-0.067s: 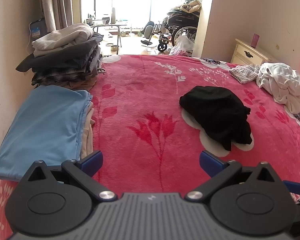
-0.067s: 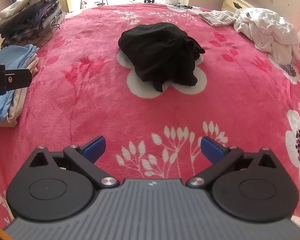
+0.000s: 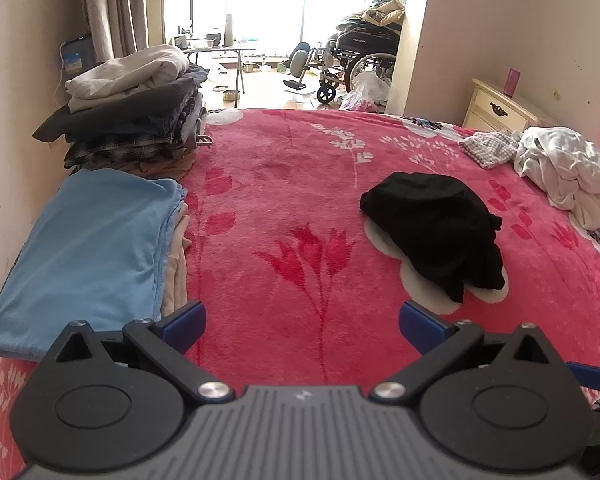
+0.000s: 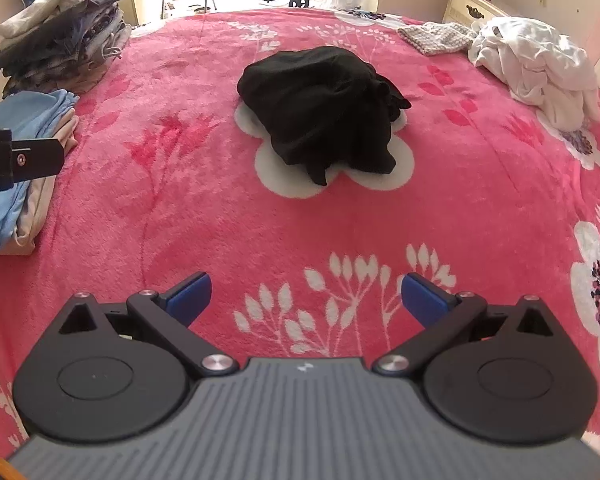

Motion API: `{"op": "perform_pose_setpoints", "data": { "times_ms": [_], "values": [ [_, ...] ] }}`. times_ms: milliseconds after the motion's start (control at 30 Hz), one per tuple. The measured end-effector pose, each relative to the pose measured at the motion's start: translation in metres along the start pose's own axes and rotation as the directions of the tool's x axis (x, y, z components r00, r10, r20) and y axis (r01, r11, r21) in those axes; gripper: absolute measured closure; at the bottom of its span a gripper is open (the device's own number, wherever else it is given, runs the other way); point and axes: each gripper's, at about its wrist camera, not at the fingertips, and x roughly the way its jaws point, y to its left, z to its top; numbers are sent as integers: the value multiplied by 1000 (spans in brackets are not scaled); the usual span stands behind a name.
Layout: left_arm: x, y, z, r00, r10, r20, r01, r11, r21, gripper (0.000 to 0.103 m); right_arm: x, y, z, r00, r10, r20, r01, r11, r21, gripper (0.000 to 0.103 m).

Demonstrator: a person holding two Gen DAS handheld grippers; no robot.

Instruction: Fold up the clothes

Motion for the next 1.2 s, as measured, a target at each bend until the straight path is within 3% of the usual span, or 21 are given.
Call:
{"op": "perform_pose_setpoints", "data": {
  "times_ms": [433,567,900,1200],
  "values": [
    [3,5,-5,1000,3,1,-3,1000,-1,0,-1,-3,3,1000,-9,18,9,1000,28,1],
    [3,4,-6,1000,-26,-17,26,1000,1,0,-1,-4,4,1000,-10,18,9,999,33,1],
    [-7,3,-11,996,10,84,-8,1000,-25,0,1,-7,3,999,-15,28,14,999,51,1],
    [-5,2,-10,998,3,59,-2,1000,-21,0,1,-9,2,999,-27,40,24,997,68,1]
  ]
}}
